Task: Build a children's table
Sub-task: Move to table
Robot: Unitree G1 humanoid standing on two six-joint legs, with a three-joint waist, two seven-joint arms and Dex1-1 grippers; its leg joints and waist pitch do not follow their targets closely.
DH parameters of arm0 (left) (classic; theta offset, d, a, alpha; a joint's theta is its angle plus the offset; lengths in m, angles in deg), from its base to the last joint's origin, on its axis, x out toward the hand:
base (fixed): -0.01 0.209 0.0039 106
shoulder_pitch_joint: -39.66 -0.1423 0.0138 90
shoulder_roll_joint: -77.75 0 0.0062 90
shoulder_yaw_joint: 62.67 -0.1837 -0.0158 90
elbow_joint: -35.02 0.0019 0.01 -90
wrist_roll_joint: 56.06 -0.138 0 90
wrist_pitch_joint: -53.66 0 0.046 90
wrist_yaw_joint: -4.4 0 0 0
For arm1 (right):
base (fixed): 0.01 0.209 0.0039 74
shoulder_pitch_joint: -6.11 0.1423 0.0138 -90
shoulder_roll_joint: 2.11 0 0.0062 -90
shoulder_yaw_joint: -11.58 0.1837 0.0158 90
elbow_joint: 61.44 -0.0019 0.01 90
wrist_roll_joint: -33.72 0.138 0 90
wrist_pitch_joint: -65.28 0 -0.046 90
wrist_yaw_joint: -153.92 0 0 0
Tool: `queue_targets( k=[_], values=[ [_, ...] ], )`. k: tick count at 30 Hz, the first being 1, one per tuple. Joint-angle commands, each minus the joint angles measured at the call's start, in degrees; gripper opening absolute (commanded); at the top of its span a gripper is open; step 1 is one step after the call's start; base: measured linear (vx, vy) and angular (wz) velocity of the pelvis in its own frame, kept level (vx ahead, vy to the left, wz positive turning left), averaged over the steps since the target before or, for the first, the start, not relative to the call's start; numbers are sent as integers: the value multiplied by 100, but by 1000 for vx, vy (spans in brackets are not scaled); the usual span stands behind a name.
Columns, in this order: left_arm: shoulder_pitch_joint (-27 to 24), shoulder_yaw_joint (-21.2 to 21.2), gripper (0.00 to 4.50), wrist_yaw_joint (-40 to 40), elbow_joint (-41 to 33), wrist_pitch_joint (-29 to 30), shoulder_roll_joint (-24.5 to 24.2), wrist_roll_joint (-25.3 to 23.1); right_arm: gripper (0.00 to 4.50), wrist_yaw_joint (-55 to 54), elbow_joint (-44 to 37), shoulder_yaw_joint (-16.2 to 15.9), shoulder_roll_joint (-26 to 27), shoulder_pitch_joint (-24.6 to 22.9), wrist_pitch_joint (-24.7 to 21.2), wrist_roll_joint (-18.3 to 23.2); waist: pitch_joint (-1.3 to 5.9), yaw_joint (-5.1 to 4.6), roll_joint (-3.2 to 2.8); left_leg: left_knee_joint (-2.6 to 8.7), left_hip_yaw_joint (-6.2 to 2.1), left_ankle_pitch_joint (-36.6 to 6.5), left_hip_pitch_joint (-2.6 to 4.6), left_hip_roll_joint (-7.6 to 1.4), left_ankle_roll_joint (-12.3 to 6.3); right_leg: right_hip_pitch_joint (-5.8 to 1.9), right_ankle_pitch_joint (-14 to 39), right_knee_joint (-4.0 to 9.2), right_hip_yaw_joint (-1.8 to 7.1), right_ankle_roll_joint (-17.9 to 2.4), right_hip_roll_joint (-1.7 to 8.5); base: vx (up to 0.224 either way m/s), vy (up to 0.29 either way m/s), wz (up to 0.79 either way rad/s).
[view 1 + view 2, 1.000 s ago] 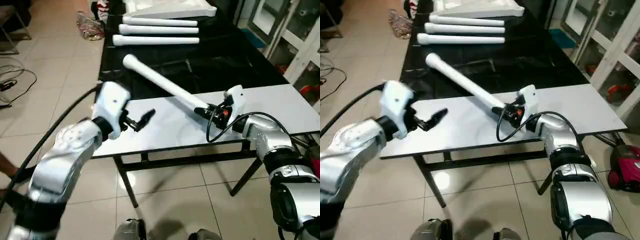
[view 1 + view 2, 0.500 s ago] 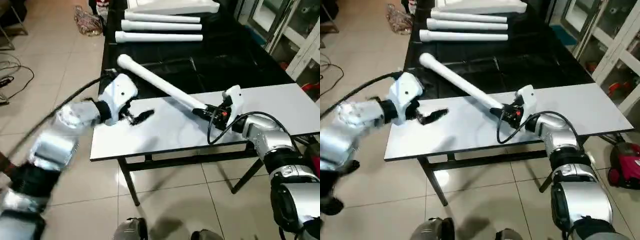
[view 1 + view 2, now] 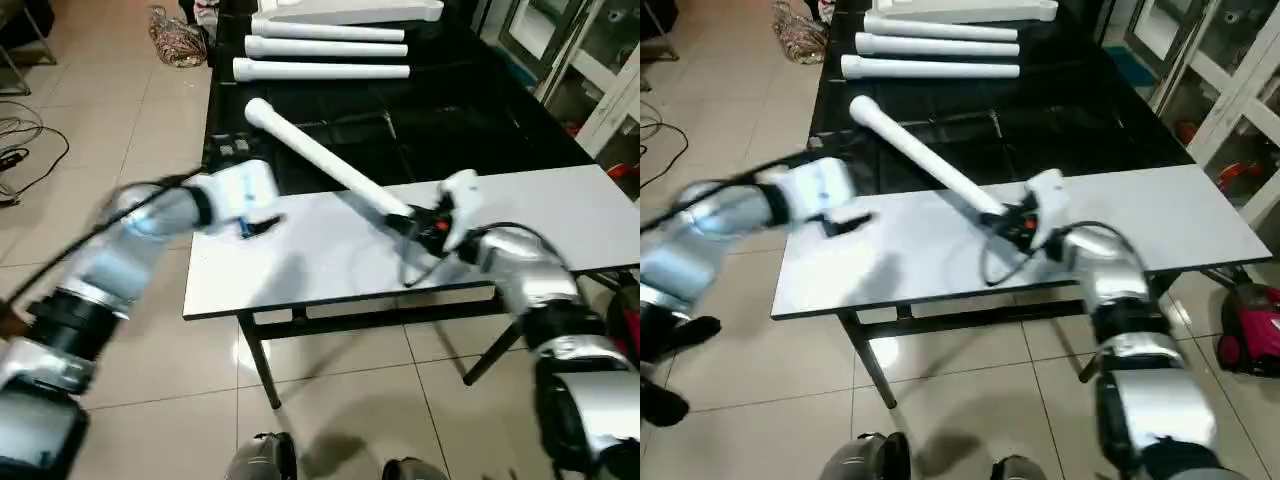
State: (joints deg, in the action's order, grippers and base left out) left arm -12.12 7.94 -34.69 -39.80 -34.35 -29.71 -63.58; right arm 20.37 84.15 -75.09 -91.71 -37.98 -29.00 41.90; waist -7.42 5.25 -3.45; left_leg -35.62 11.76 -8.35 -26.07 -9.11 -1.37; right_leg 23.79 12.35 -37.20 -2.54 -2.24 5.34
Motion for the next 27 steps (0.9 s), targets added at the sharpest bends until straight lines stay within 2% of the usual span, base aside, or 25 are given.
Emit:
queue_targets(
  k=[1, 2, 4, 5, 8, 10, 11, 13, 15, 17, 19, 22, 26, 27],
  values=[
    [-209, 54, 450, 32, -175, 81, -17, 76, 117, -65, 102, -33, 36, 172, 104, -95, 614, 4, 62, 478, -204, -1261, 354, -422, -154, -180, 262, 331, 163, -1439, 373, 0, 0, 0],
    [-248, 60, 450, 39, -219, 105, -10, 87, 117, -72, 119, -31, 55, 185, 109, -95, 609, -1, 58, 480, -206, -1306, 348, -417, -132, -180, 345, 336, 167, -1424, 378, 0, 0, 0],
    [-371, 103, 450, 62, -363, 185, 25, 112, 173, -169, 192, -26, 120, 239, 151, -108, 595, -7, 87, 504, -200, -1431, 358, -419, -55, -160, 602, 366, 183, -1327, 380, 0, 0, 0],
    [-423, 141, 450, 70, -424, 220, 52, 110, 187, -284, 241, -29, 149, 273, 195, -130, 590, -8, 74, 509, -211, -1430, 349, -426, -36, -160, 620, 357, 186, -1328, 390, 0, 0, 0],
    [-501, 198, 450, 89, -492, 262, 78, 91, 197, -579, 393, 26, 198, 385, 256, -141, 576, 5, 72, 524, -203, -1587, 393, -427, 49, -107, 816, 395, 201, -1272, 383, 0, 0, 0],
    [-582, 249, 450, 93, -572, 314, 80, 77, 231, -787, 509, 115, 219, 489, 299, -113, 573, -3, 76, 538, -201, -1585, 376, -417, 106, -110, 802, 385, 200, -1222, 368, 0, 0, 0],
    [-611, 266, 450, 93, -594, 332, 74, 83, 231, -798, 533, 142, 220, 518, 303, -95, 573, -6, 80, 539, -199, -1579, 372, -414, 106, -112, 788, 381, 197, -1205, 366, 0, 0, 0],
    [-663, 285, 450, 97, -624, 351, 54, 86, 232, -890, 578, 172, 212, 562, 354, -118, 582, -15, 85, 536, -196, -1516, 364, -408, 80, -121, 704, 375, 198, -1179, 363, 0, 0, 0],
    [-676, 290, 450, 96, -630, 357, 51, 86, 271, -903, 596, 196, 206, 576, 352, -107, 599, -6, 83, 513, -180, -1366, 371, -396, 14, -119, 490, 367, 204, -1194, 359, 0, 0, 0],
    [-692, 299, 450, 99, -642, 374, 53, 79, 276, -948, 628, 221, 191, 594, 372, -107, 605, -5, 94, 494, -180, -1204, 354, -391, -77, -138, 296, 350, 200, -1217, 359, 0, 0, 0],
    [-717, 328, 450, 98, -670, 408, 67, 67, 302, -966, 679, 249, 165, 619, 427, -70, 617, 0, 93, 473, -178, -1062, 346, -388, -161, -151, 160, 338, 194, -1247, 364, 0, 0, 0],
    [-748, 359, 450, 94, -692, 431, 84, 50, 302, -963, 686, 261, 147, 616, 477, -62, 622, -6, 99, 451, -175, -908, 333, -389, -290, -159, 42, 326, 185, -1288, 357, 0, 0, 0],
    [-848, 542, 450, 241, -746, 630, 259, 234, 302, -1077, 494, 427, 112, 548, 580, 73, 600, -15, 89, 464, -169, -1063, 349, -400, -252, -148, 251, 356, 194, -1290, 357, 0, 0, 0],
    [-947, 823, 450, 453, -833, 912, 533, 573, 302, -1238, 240, 604, 88, 468, 628, 220, 598, -11, 88, 470, -171, -1087, 348, -406, -216, -159, 259, 352, 197, -1296, 362, 0, 0, 0]
  ],
)
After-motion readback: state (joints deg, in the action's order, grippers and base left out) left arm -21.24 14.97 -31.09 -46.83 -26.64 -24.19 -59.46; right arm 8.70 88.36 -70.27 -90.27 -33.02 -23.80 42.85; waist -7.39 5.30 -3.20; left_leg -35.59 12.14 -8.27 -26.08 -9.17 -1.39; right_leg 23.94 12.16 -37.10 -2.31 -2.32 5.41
